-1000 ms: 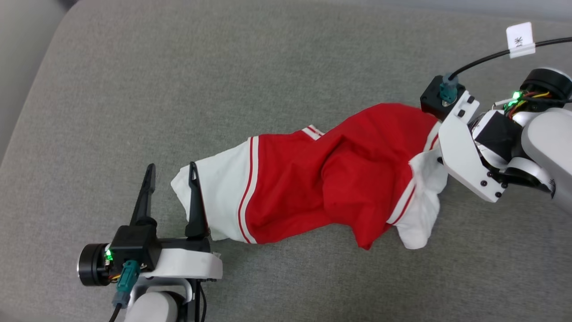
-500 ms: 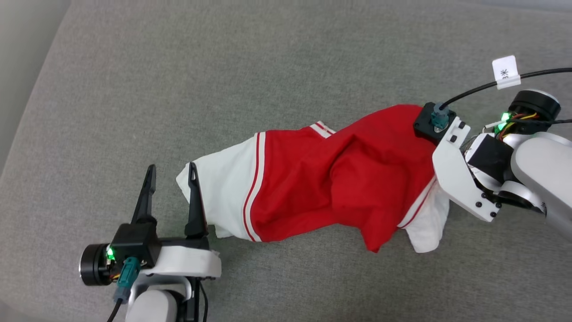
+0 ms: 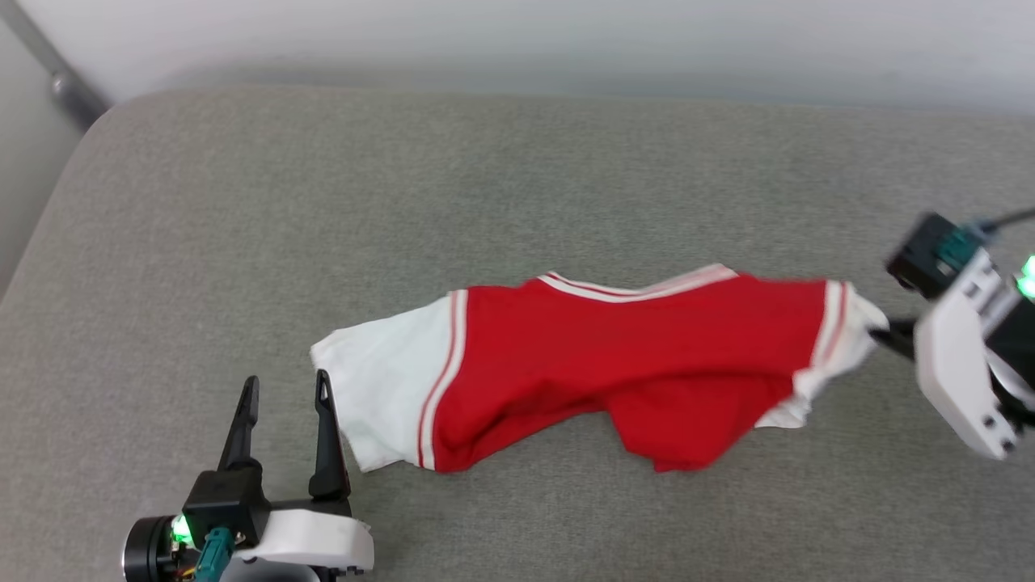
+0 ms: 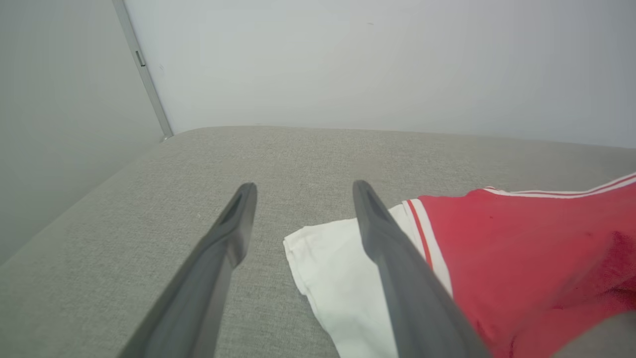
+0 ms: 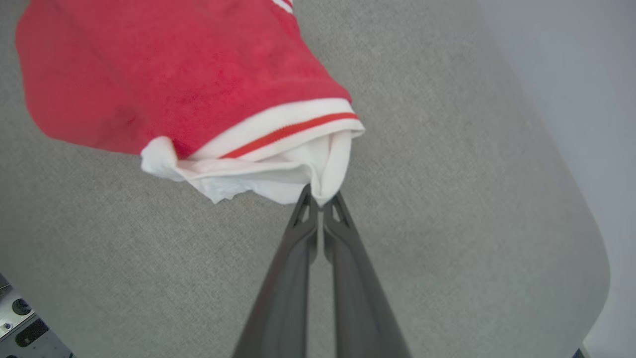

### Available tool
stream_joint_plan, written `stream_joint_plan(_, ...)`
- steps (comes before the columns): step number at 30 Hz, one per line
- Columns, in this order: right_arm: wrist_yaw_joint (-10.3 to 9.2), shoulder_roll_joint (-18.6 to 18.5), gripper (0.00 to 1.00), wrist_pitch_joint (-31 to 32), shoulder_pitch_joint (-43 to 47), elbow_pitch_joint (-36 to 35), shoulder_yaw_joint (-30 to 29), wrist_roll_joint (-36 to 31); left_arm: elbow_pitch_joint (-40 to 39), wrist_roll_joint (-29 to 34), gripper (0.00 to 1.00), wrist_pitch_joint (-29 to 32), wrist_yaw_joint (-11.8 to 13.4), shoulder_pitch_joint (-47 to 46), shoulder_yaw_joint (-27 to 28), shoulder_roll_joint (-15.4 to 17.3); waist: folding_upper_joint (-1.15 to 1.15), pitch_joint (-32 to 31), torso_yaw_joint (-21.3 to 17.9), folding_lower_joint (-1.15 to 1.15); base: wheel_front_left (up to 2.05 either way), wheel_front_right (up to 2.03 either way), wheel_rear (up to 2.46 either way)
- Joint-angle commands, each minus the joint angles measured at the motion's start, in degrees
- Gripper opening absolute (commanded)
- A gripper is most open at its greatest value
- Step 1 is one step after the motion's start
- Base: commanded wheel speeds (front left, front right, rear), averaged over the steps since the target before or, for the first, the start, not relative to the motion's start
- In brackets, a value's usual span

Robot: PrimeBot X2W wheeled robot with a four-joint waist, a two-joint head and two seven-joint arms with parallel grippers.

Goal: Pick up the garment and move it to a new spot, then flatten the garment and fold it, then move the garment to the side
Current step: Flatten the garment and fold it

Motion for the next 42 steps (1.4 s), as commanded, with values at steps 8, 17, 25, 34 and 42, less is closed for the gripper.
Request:
stream_joint_plan(8, -0.05, -3.12, 0.00, -5.78, 14.99, 10.31, -2.34, 6.25, 0.22, 1.25, 1.00, -0.15, -1.60, 0.84, -0.14, -0.43, -0.01, -0.08, -2.32, 0.00, 0.00, 0.00, 0.00)
stream_joint_plan(17, -0.05, 2.27, 0.62, -13.69, 19.92, 19.98, -6.35, 6.73, 1.61, 2.00, 1.00, -0.15, -2.13, 2.17, 0.54, -0.63, -0.01, -2.05, -3.38, 0.00, 0.00, 0.00, 0.00)
stream_joint_plan(25, -0.05, -2.74, 1.00, -19.12, 18.59, 16.92, -12.20, 3.34, 1.89, 1.91, 1.00, -0.15, -2.42, 4.72, 1.12, -0.78, -0.01, -6.83, -5.45, 0.00, 0.00, 0.00, 0.00)
stream_joint_plan(34, -0.05, -8.06, 1.00, -16.14, 18.10, 6.43, -21.90, 0.83, 1.29, 2.67, 1.00, -0.15, -2.78, 5.73, 1.32, -0.86, -0.01, -7.89, -5.64, 0.00, 0.00, 0.00, 0.00)
stream_joint_plan(42, -0.05, -0.37, 1.00, -23.59, 23.42, 4.50, -34.39, -6.24, 1.29, 3.69, 1.00, -0.15, -3.53, 4.70, 2.16, 0.11, -0.01, -9.01, -6.00, 0.00, 0.00, 0.00, 0.00)
